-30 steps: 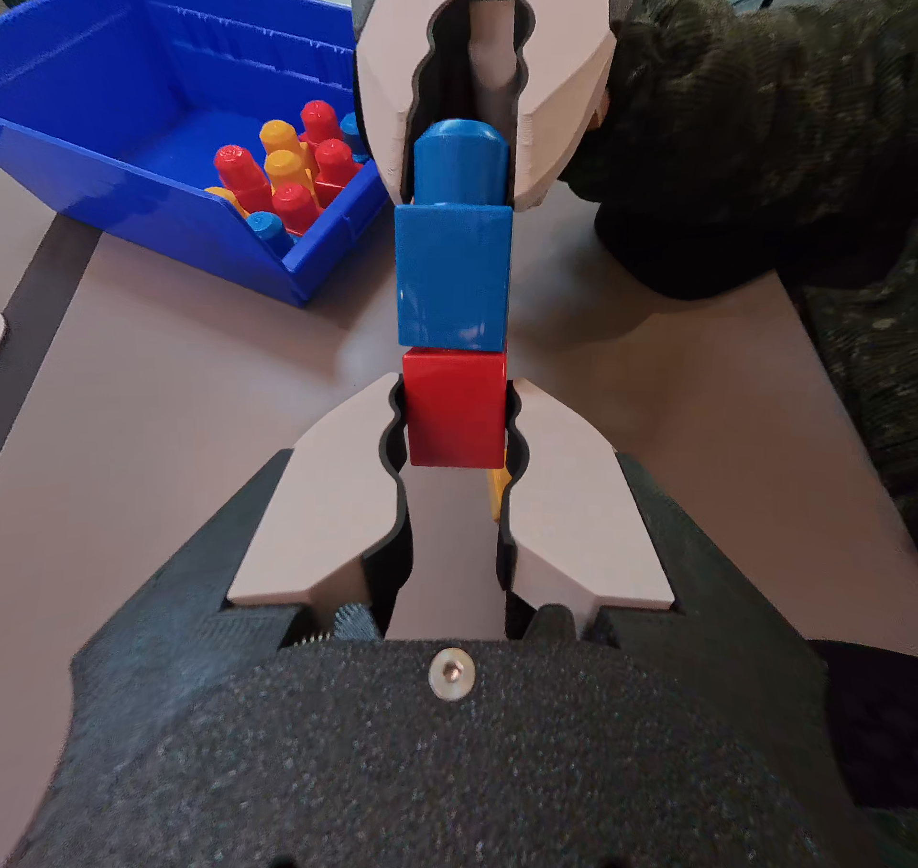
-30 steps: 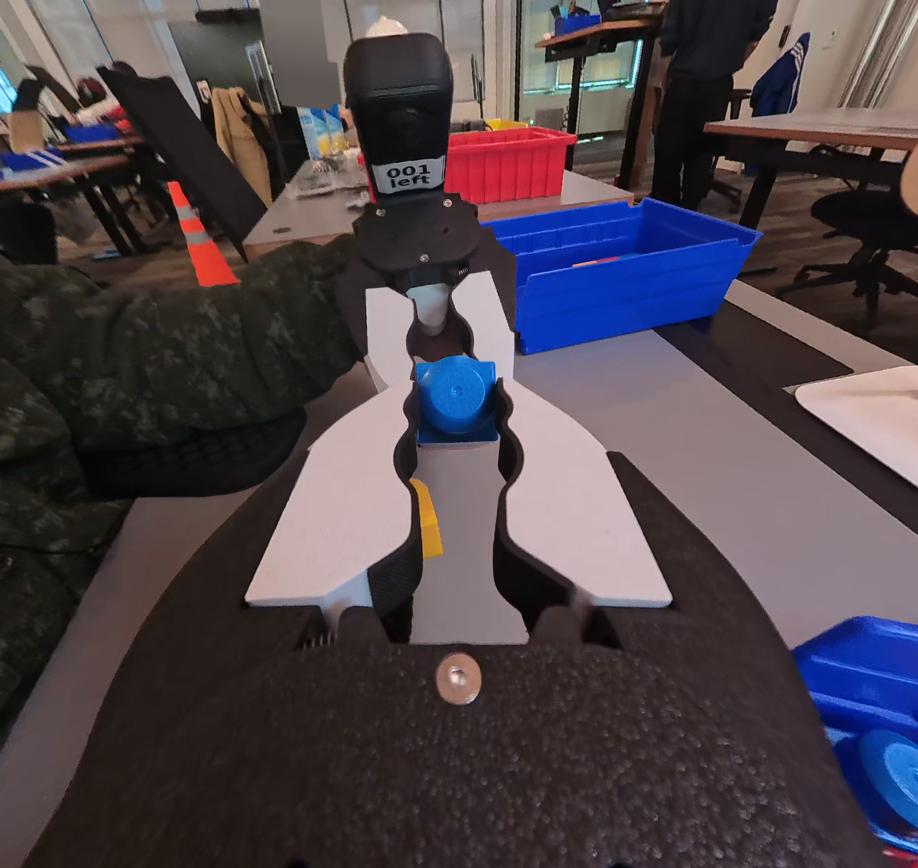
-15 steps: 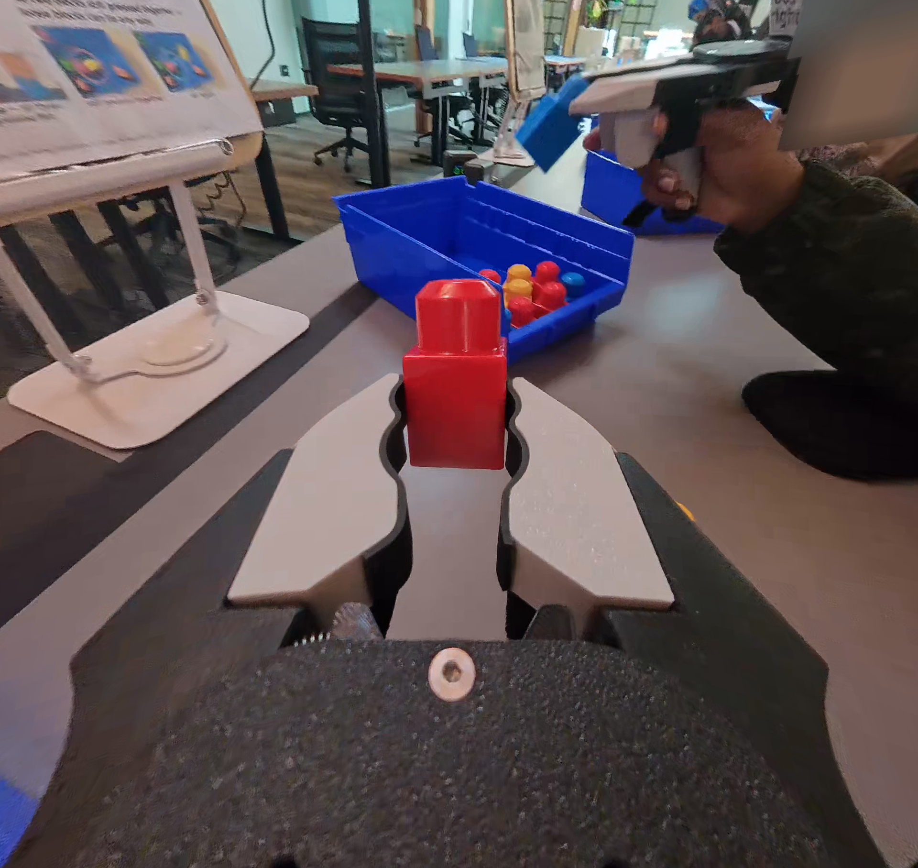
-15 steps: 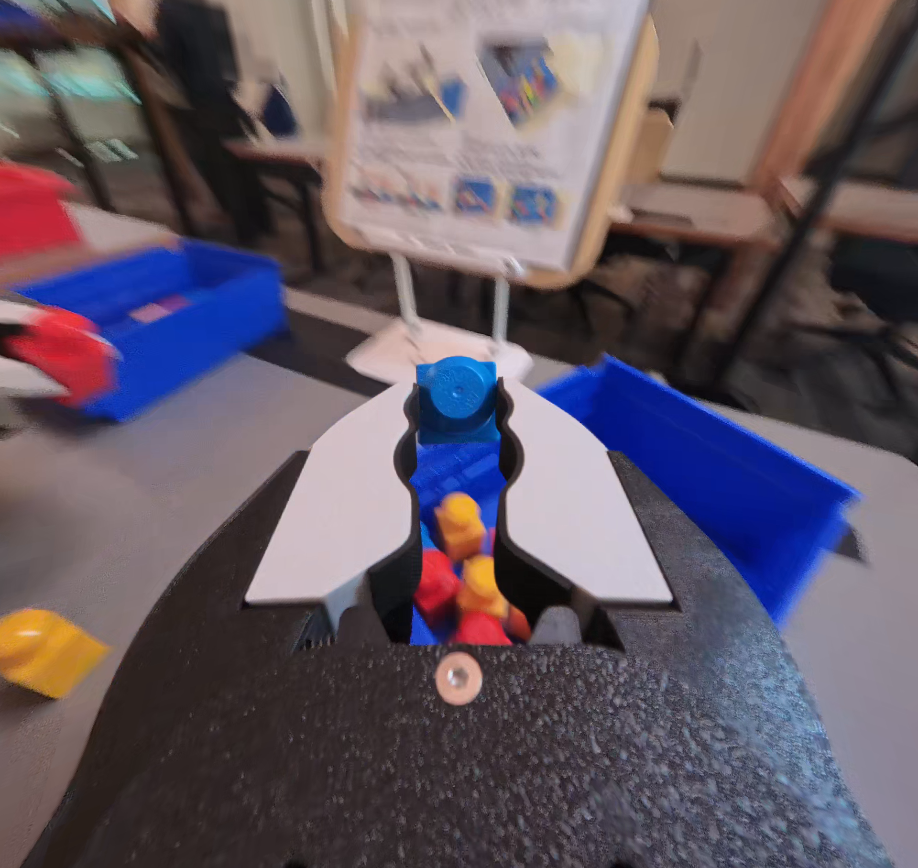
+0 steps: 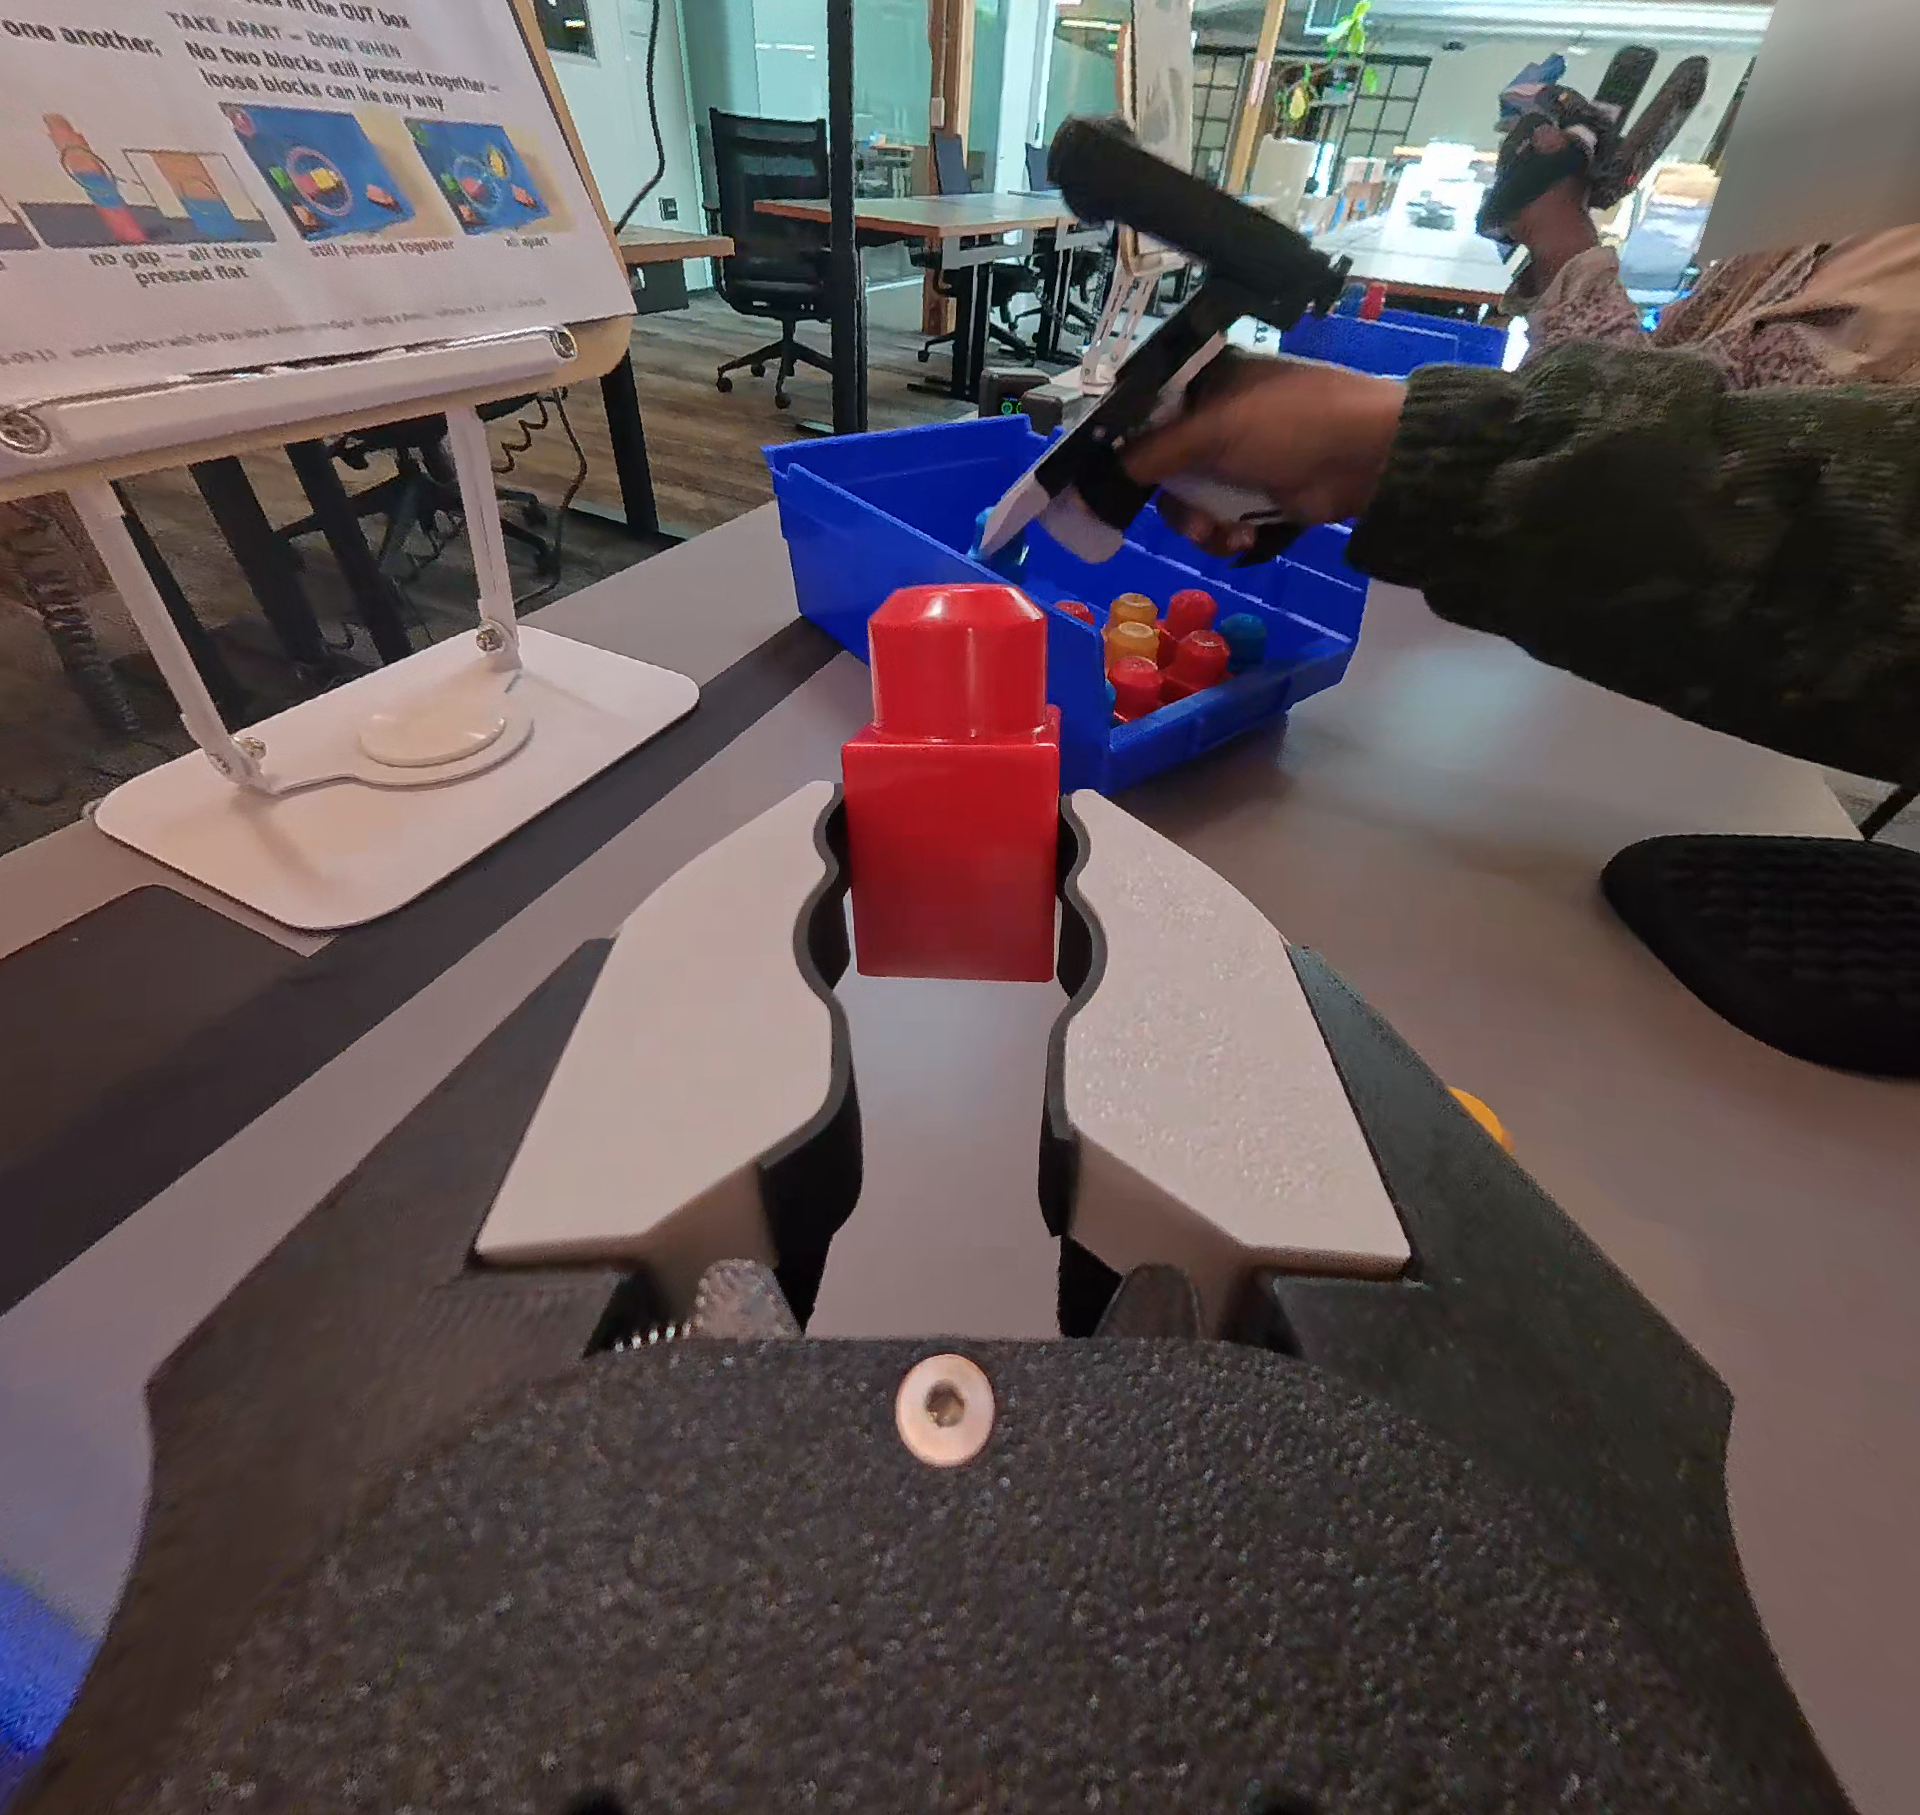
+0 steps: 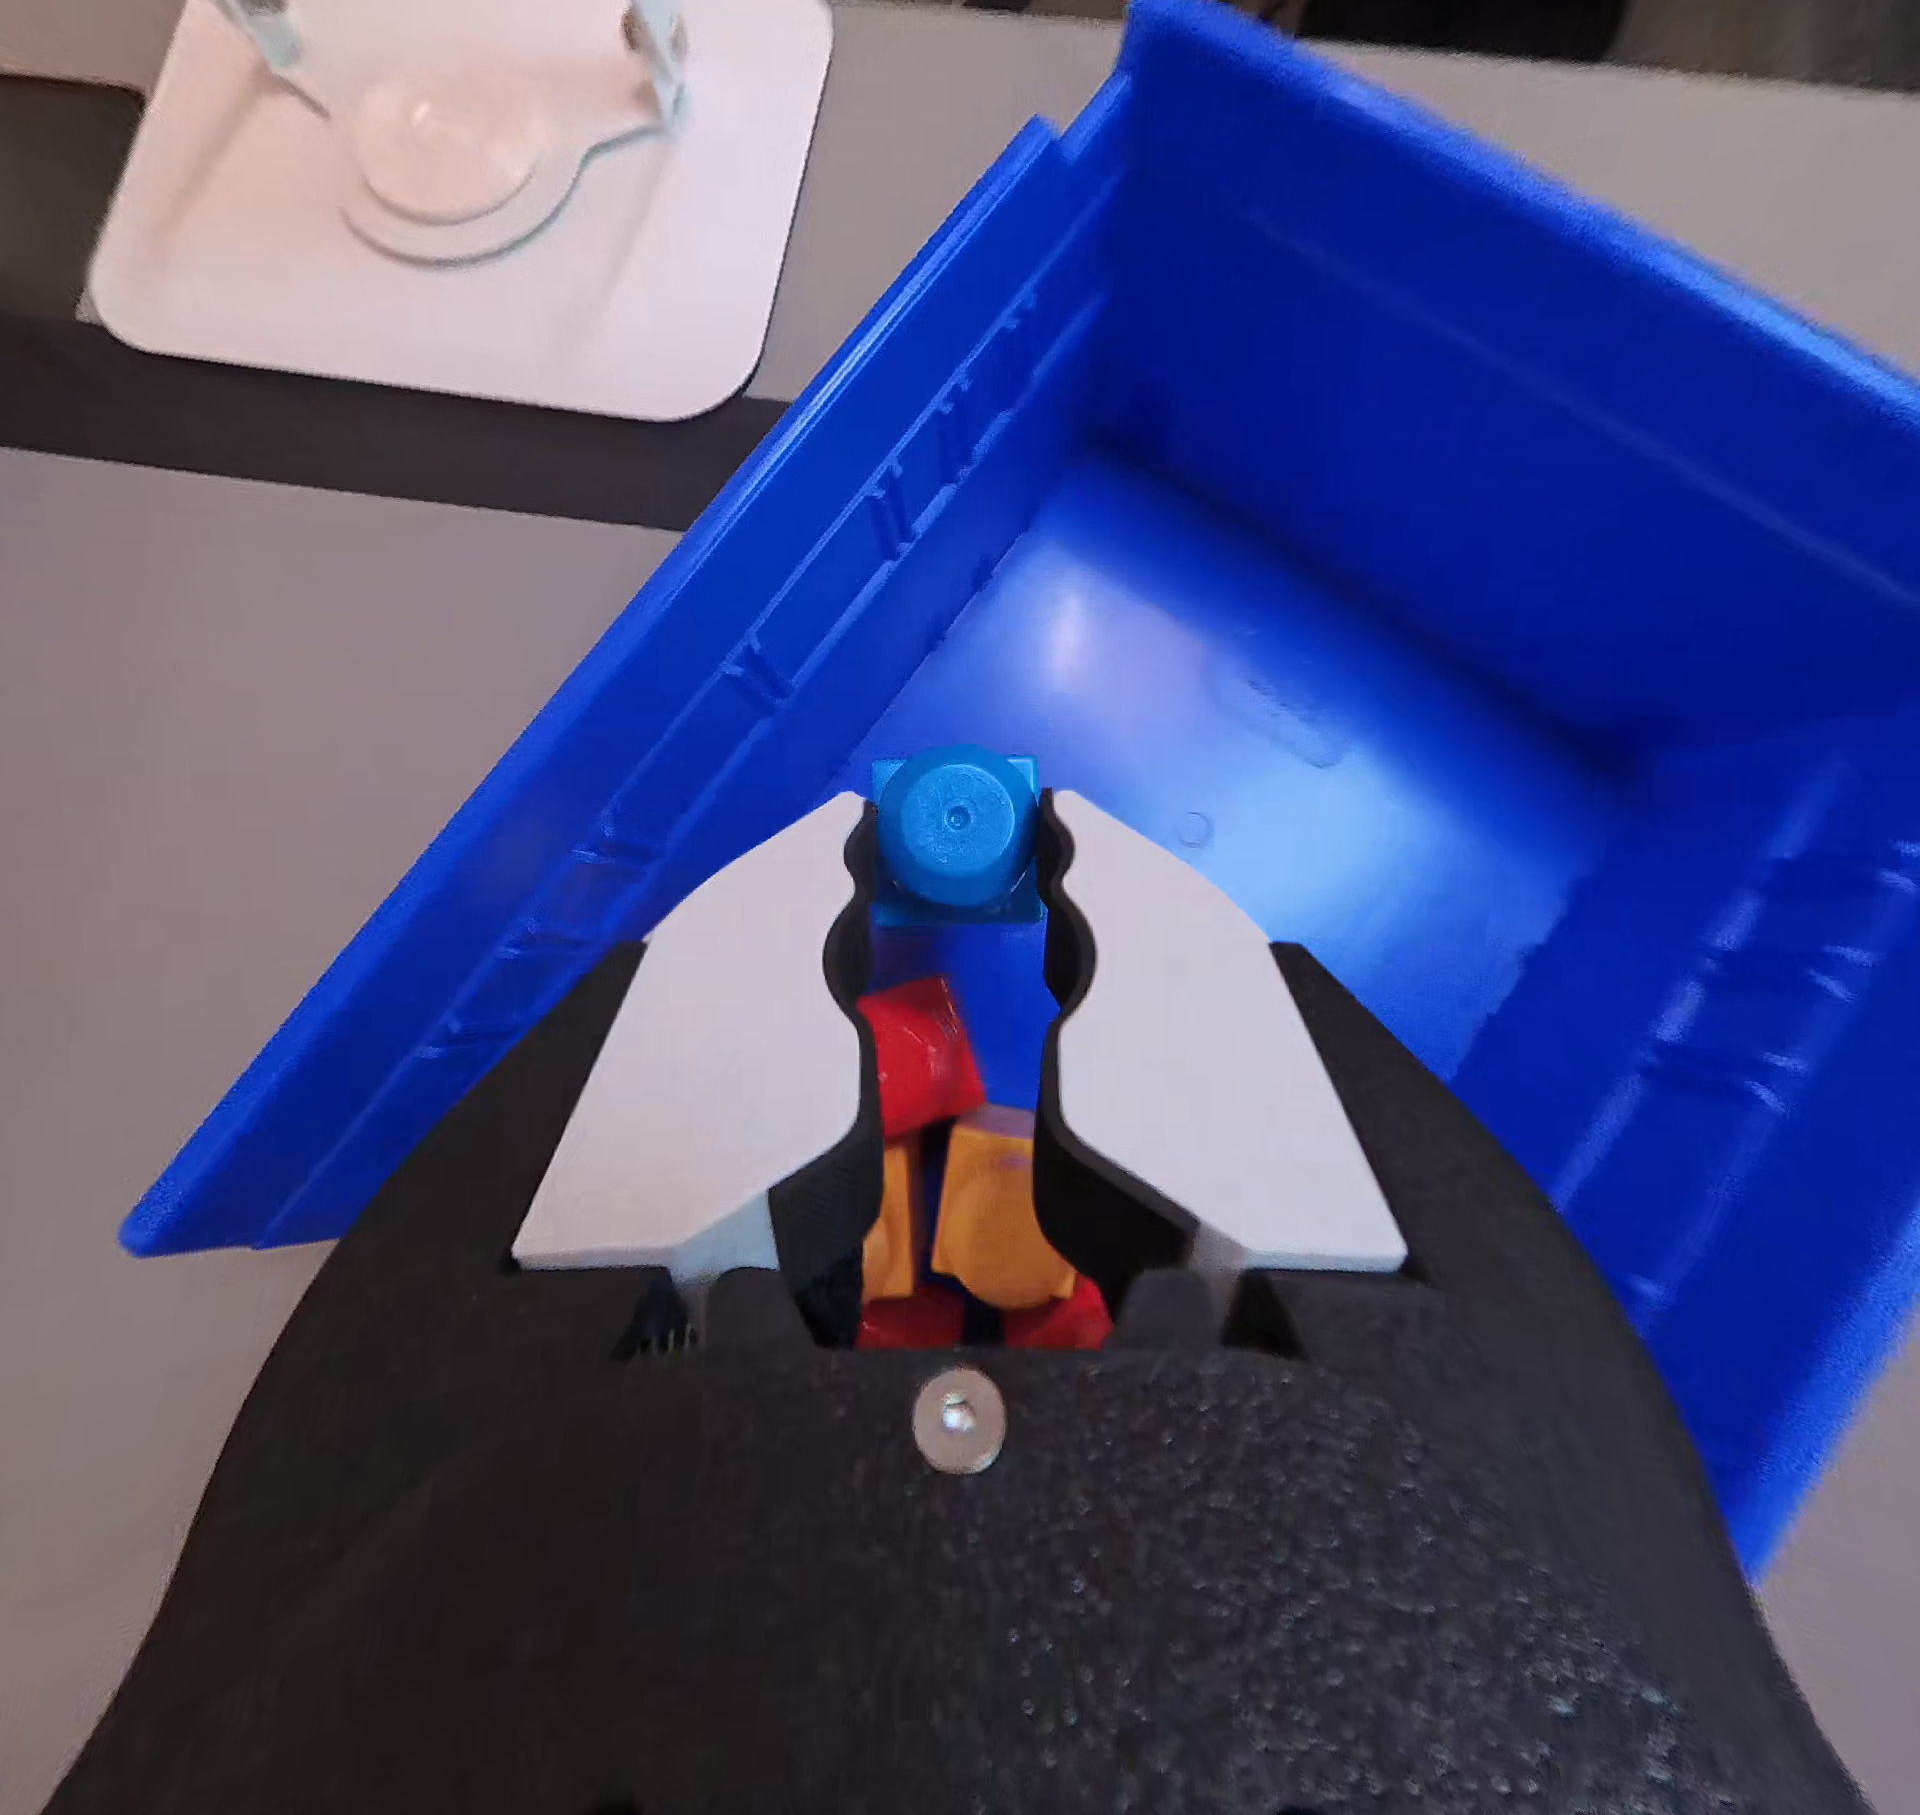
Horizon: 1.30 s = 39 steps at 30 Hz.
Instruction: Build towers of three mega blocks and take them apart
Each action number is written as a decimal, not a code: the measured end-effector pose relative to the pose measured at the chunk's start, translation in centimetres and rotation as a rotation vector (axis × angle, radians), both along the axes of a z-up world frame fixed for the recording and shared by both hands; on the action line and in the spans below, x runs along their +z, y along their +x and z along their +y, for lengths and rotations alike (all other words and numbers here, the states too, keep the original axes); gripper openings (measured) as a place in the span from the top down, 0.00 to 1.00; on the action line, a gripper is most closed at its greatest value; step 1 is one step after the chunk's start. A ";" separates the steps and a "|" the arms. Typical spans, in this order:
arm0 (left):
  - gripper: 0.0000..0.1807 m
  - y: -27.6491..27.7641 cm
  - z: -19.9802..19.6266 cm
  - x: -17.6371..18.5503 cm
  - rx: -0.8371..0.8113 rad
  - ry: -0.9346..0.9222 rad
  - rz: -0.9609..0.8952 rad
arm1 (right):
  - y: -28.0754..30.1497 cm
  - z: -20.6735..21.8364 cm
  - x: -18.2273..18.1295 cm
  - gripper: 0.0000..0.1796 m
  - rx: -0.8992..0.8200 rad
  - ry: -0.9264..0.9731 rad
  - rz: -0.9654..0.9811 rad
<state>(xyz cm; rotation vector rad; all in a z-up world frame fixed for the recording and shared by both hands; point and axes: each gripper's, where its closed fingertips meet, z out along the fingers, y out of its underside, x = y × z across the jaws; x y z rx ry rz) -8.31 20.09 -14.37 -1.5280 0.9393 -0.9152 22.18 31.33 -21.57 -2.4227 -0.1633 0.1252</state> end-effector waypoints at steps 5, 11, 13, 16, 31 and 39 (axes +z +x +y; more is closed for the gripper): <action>0.80 -0.8 0.6 0.1 0.018 -0.014 -0.042 | -1.6 0.5 -3.1 0.84 0.116 -0.114 -0.030; 0.80 -0.6 0.6 -0.2 0.013 -0.029 -0.040 | -3.8 -0.7 -4.2 0.81 0.255 -0.211 0.029; 0.80 -0.1 0.4 -0.5 0.006 -0.018 -0.014 | -4.1 -1.0 -3.6 0.76 0.279 -0.203 0.044; 0.80 0.8 -0.1 -0.8 -0.016 -0.010 0.015 | -4.6 -0.5 -0.3 0.73 0.286 -0.042 0.062; 0.80 8.6 -6.7 -2.5 -0.296 0.119 0.253 | -22.8 -17.8 7.1 0.82 1.313 0.072 -0.007; 0.77 6.3 -2.8 -1.7 -0.102 0.103 0.185 | -18.0 -13.5 11.3 0.84 1.175 0.155 -0.164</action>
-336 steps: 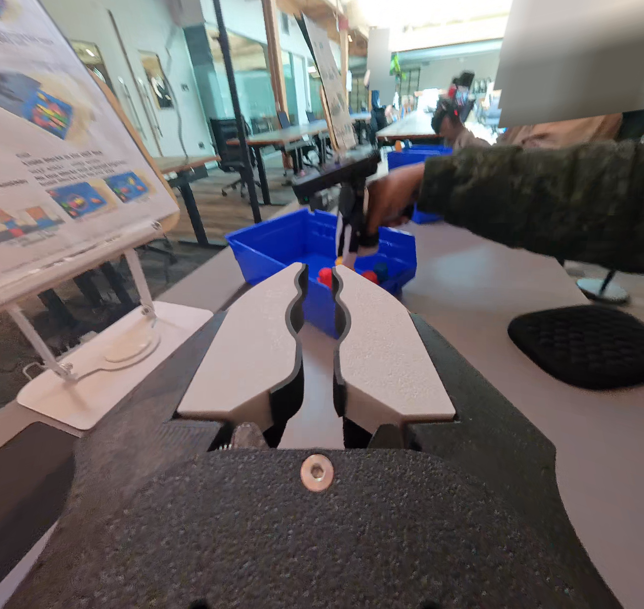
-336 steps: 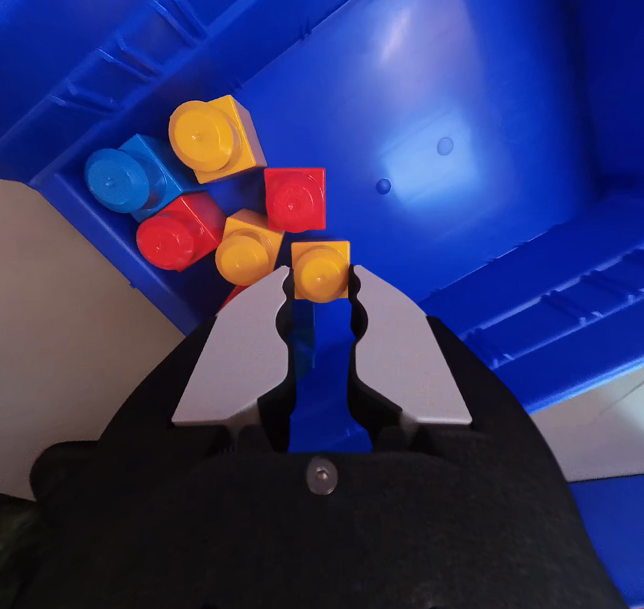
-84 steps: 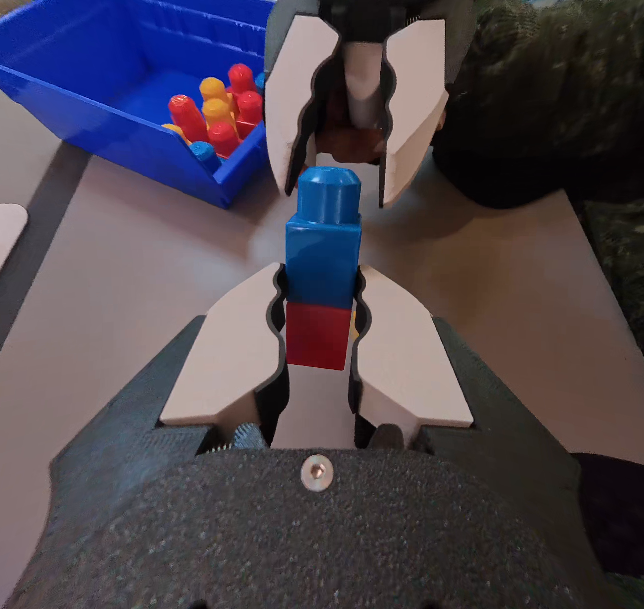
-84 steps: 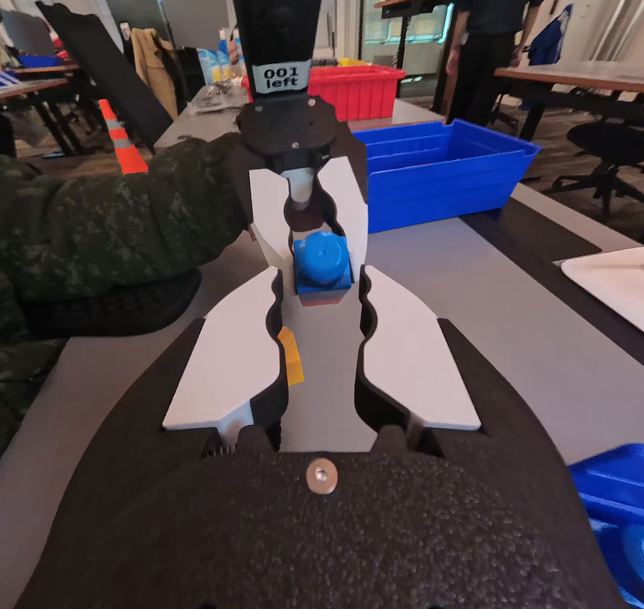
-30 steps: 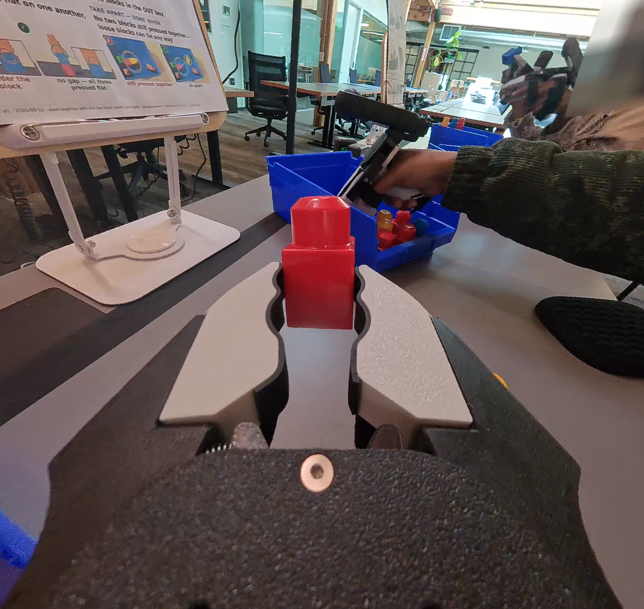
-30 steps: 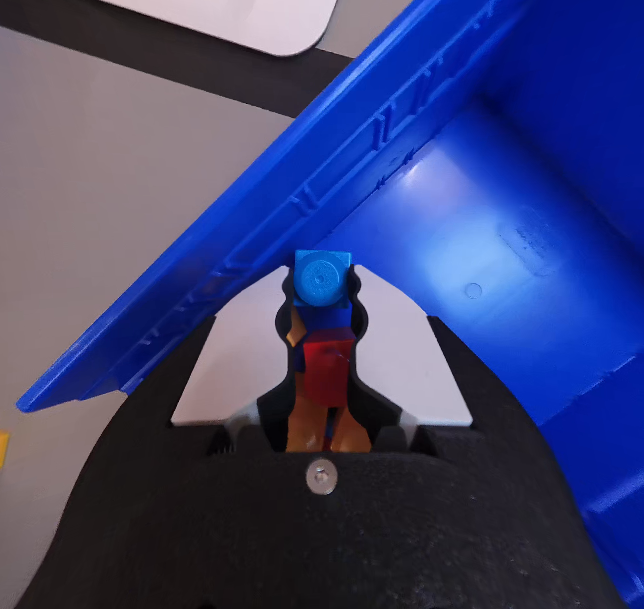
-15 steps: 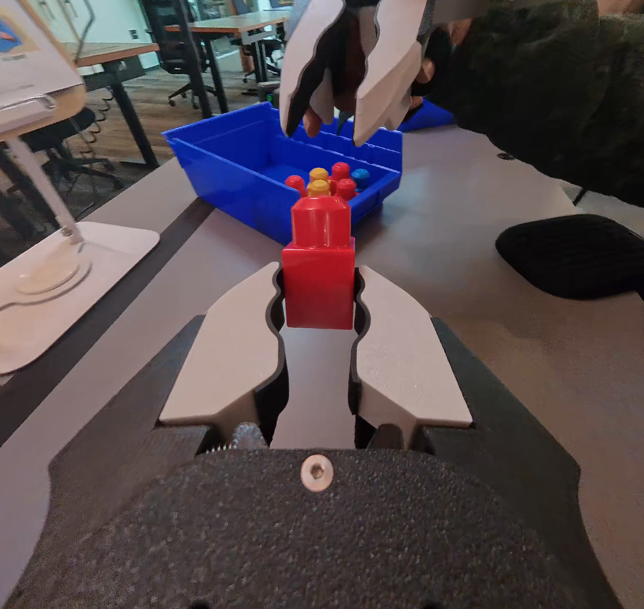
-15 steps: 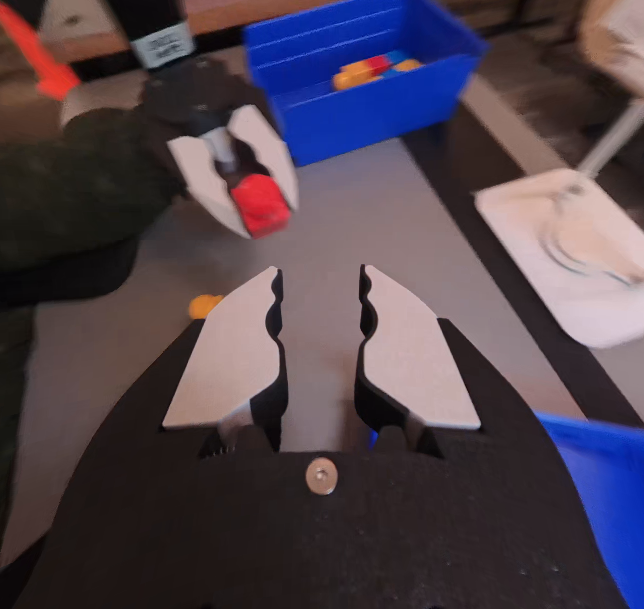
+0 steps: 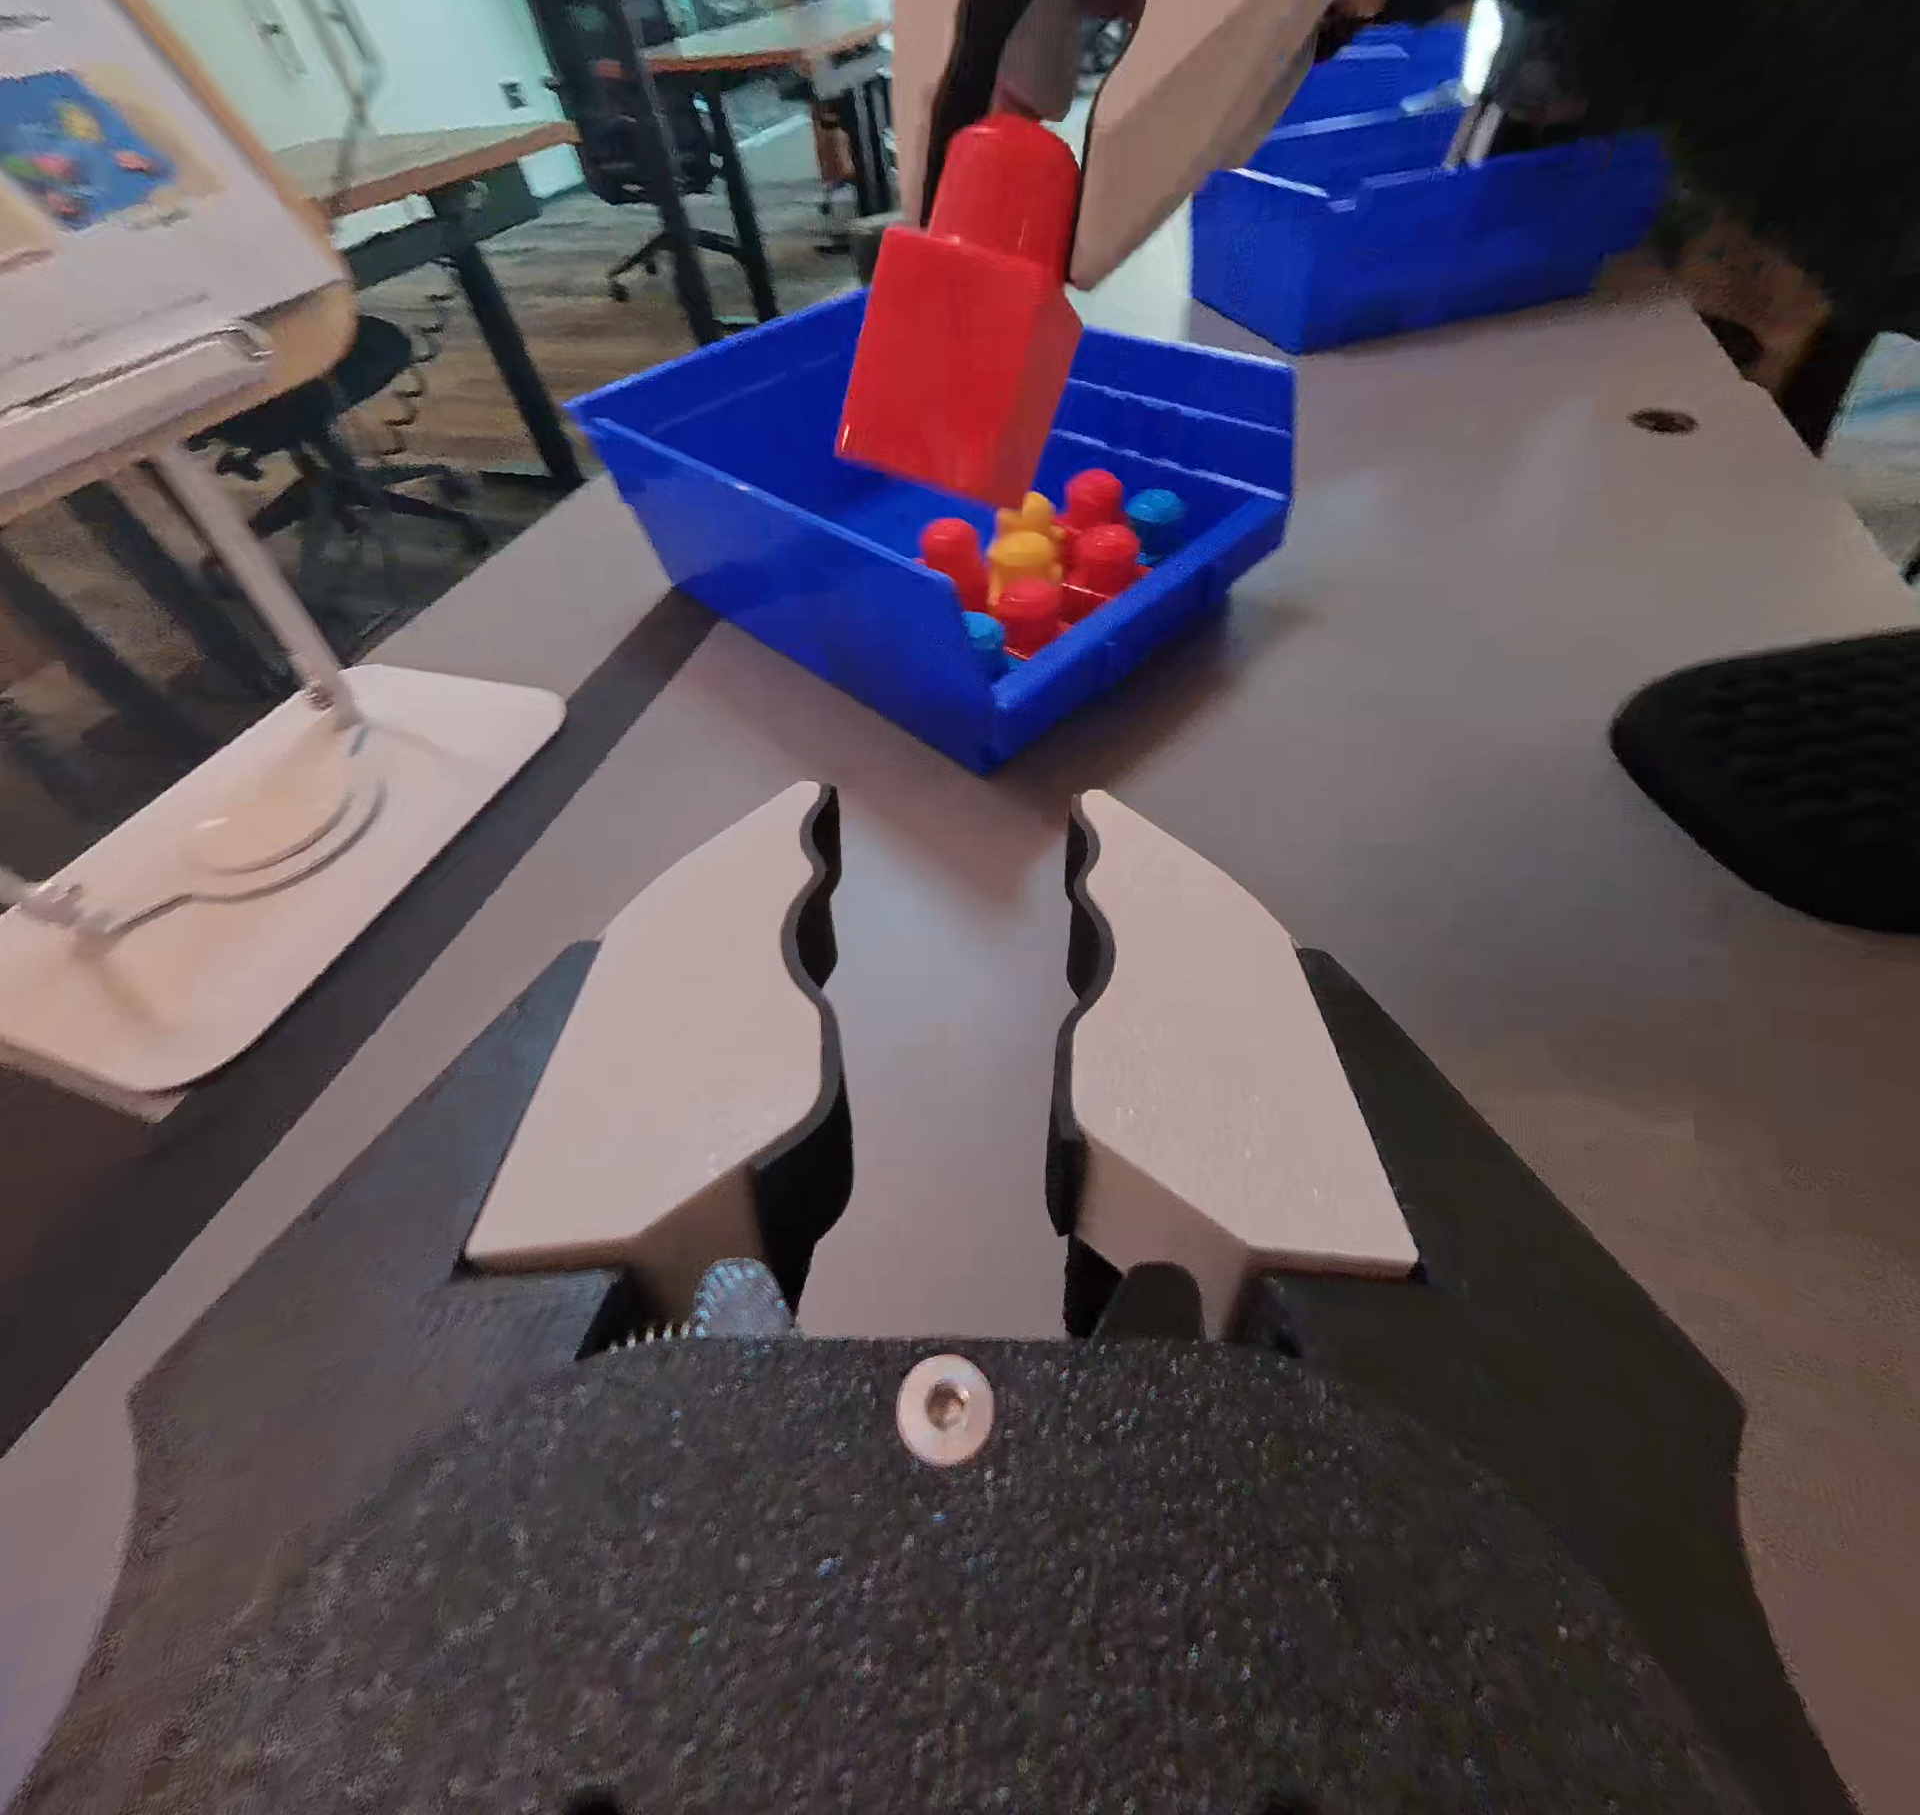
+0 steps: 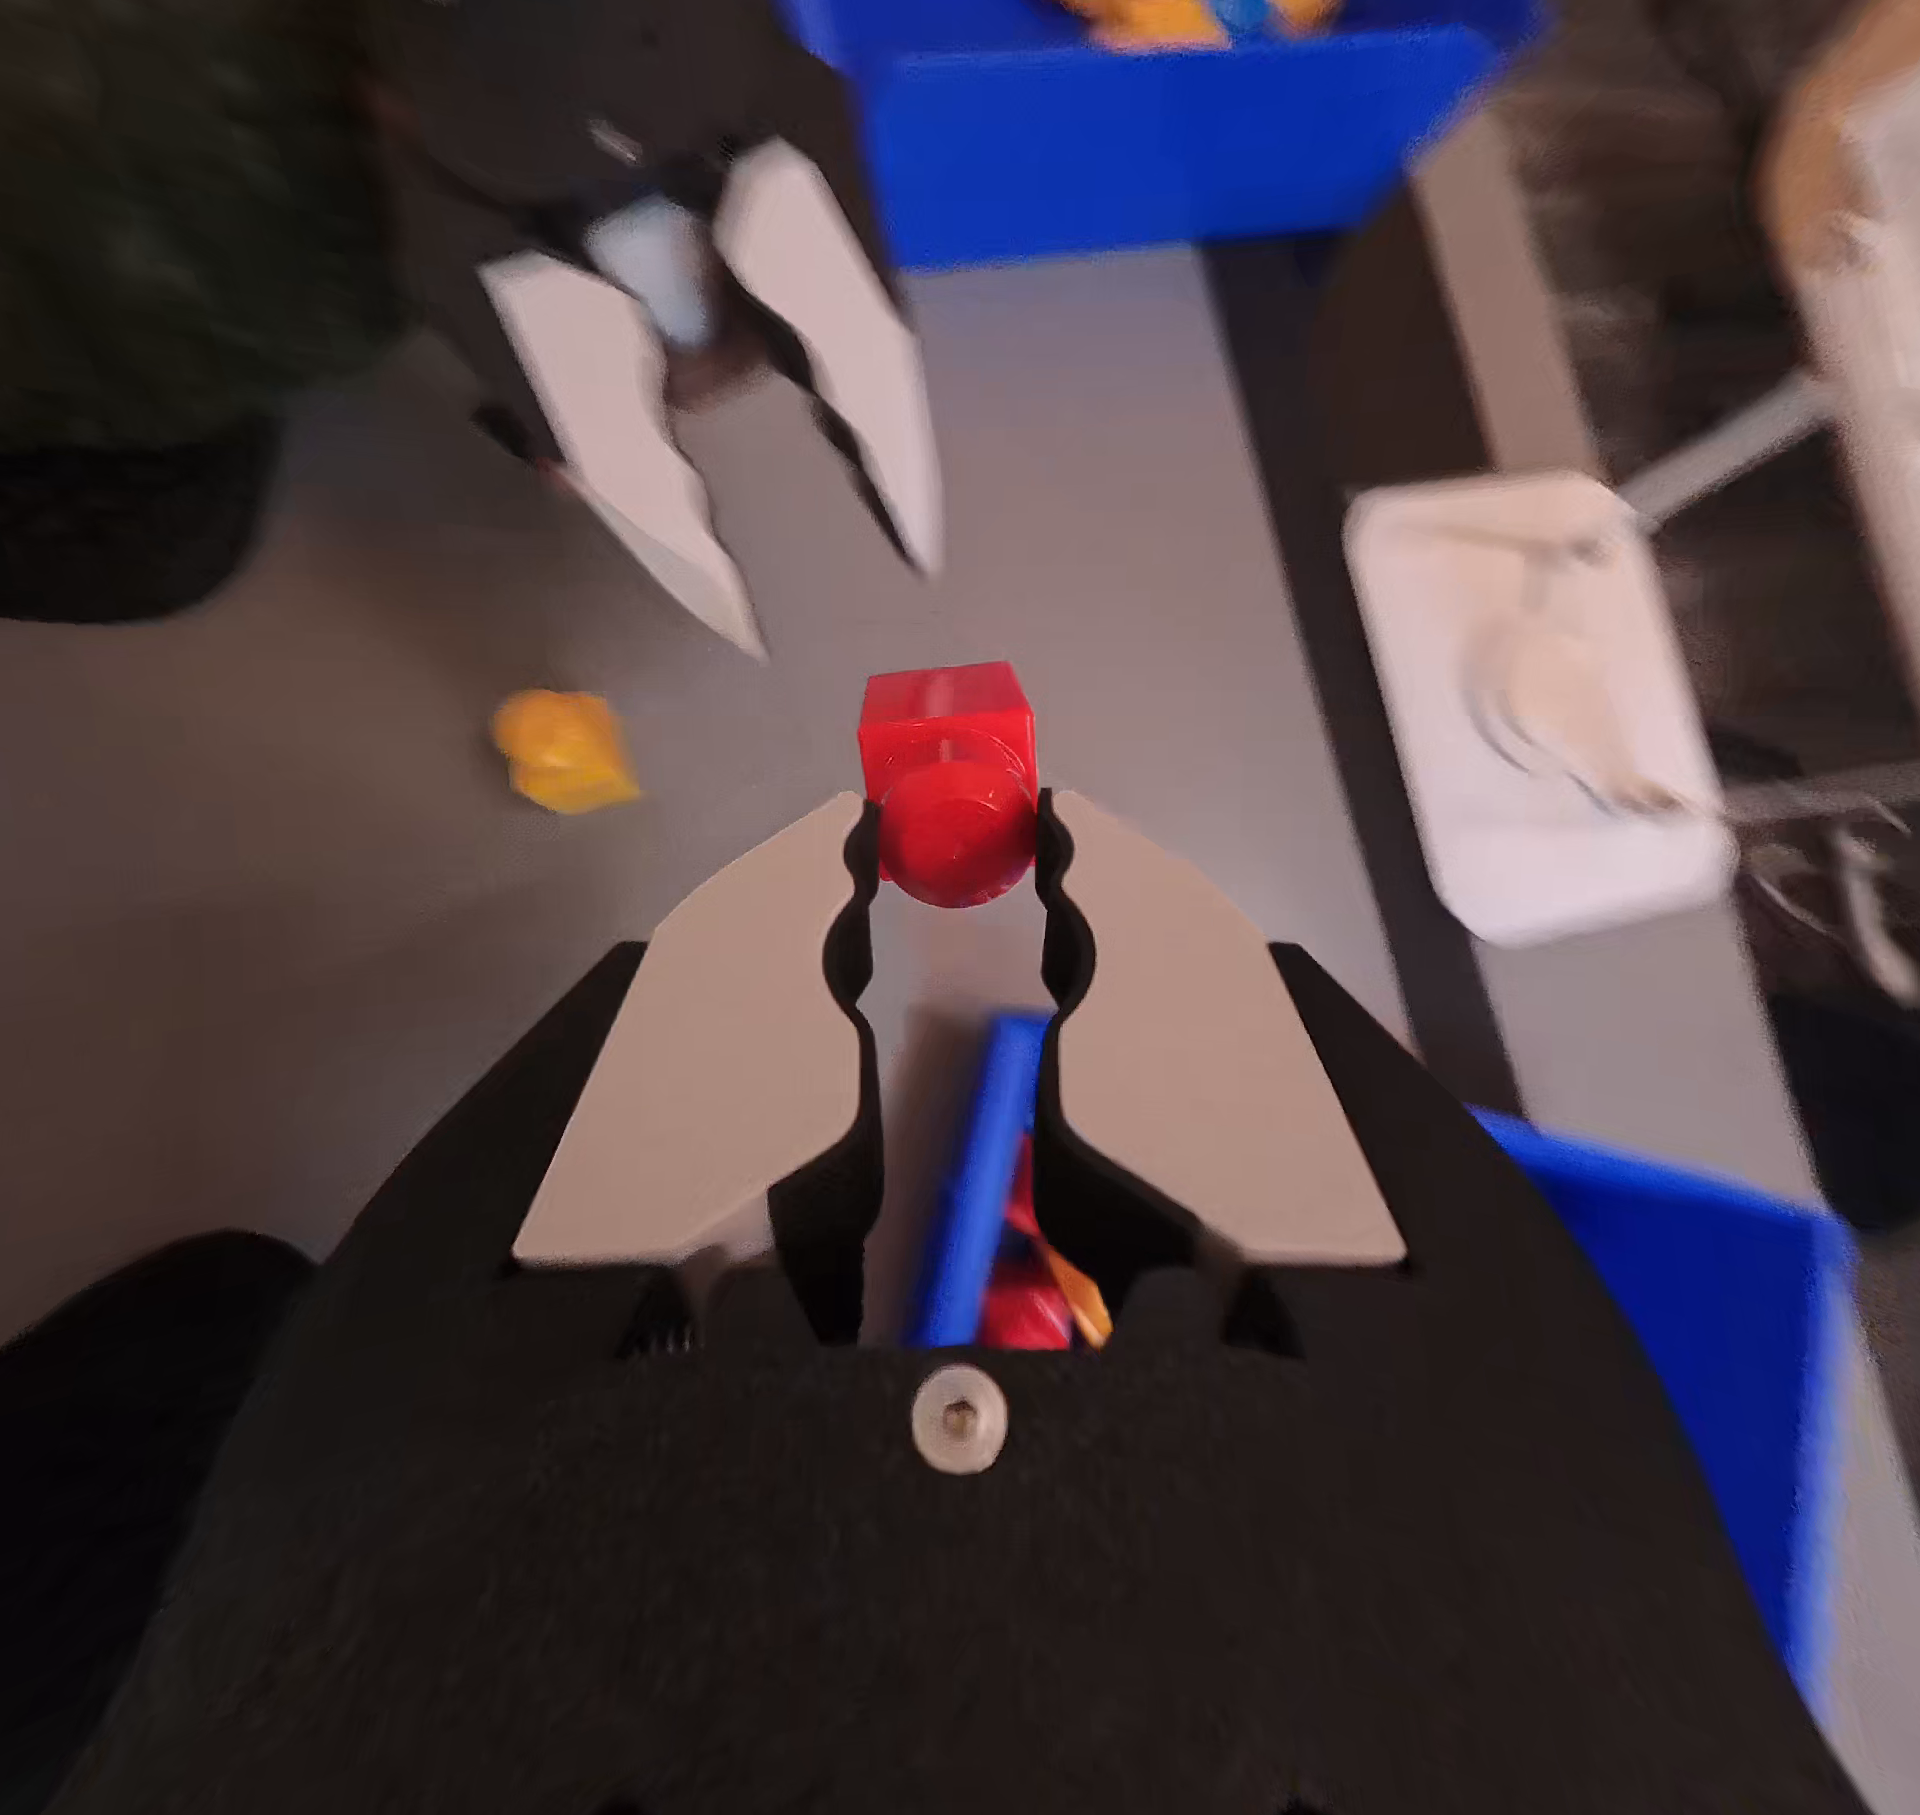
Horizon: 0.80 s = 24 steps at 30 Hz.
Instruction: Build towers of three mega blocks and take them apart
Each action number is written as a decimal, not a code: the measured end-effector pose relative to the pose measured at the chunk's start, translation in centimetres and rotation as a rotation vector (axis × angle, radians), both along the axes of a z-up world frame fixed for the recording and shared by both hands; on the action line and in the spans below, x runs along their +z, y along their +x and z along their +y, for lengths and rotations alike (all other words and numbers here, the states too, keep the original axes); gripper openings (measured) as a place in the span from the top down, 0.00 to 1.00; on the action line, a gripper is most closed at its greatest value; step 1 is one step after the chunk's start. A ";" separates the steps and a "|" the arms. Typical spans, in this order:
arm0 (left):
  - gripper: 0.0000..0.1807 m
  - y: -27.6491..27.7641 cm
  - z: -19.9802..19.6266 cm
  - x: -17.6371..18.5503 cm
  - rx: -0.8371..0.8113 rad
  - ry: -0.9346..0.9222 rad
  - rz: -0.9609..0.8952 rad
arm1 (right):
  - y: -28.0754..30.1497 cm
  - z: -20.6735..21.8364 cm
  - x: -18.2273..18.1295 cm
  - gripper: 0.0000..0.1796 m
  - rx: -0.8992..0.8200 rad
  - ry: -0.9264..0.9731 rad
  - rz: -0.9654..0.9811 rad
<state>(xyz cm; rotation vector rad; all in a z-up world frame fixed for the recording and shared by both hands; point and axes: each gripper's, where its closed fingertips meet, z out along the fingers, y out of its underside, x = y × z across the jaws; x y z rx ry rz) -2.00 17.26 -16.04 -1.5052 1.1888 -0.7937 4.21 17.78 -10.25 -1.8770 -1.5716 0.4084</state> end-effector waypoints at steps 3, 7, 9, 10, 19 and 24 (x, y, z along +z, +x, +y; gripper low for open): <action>0.90 -2.6 2.8 1.3 0.148 -0.015 -0.100 | 7.8 6.8 0.1 0.84 -0.297 0.130 -0.186; 1.00 -5.8 4.9 3.0 0.303 -0.001 -0.188 | 17.1 11.8 -4.6 0.84 -0.599 0.078 -0.404; 1.00 -6.9 5.6 3.7 0.358 0.009 -0.229 | 18.9 12.6 -7.4 0.84 -0.648 0.008 -0.442; 1.00 -7.3 5.9 3.9 0.379 0.011 -0.244 | 19.2 12.8 -8.7 0.84 -0.654 -0.033 -0.441; 1.00 -8.8 7.5 2.7 0.460 -0.029 -0.253 | 17.6 9.9 -15.4 0.84 -0.528 -0.434 -0.445; 1.00 -9.0 7.7 2.3 0.469 -0.024 -0.245 | 14.8 11.0 -11.6 0.74 -0.483 -0.291 -0.311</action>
